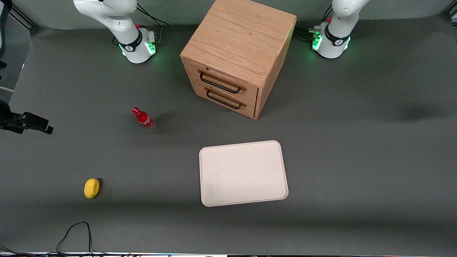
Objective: Place red cookie box on tray
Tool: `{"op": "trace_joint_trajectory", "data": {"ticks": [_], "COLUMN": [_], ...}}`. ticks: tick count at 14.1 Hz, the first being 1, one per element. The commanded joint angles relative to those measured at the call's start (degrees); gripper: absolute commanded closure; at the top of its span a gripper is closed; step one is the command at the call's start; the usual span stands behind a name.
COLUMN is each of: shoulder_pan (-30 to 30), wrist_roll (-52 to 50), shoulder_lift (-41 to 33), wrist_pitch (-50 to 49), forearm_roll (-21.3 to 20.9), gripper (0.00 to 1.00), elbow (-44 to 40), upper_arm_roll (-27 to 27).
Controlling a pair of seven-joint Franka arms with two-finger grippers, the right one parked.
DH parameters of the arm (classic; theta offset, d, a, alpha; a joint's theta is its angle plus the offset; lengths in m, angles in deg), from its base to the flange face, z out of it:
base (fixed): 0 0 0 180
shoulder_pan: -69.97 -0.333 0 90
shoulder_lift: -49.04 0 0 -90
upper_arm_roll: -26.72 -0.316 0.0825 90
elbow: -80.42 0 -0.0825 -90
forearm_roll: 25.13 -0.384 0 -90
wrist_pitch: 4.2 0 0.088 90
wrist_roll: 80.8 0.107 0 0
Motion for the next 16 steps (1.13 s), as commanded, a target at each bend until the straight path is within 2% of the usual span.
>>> {"op": "trace_joint_trajectory", "data": {"ticks": [1,3,6,11,13,16], "shoulder_pan": [4.55,8.32,16.92,34.15,39.7,48.91], "wrist_roll": [-9.82,-17.9,-35.29,-70.96,-84.41,-105.24], "shoulder_lift": [1.46,1.46,1.46,2.6,6.18,17.85], "wrist_pitch": [-8.43,-11.15,-14.24,-13.28,-12.84,-12.66], "forearm_roll": [-0.45,-0.19,0.34,0.51,0.6,0.51], "gripper": [1.0,1.0,1.0,1.0,1.0,1.0], "elbow": [-7.99,-9.05,-9.5,-9.5,-11.5,-22.29], "upper_arm_roll": [-0.31,-0.22,-0.13,2.15,3.99,5.85]}}
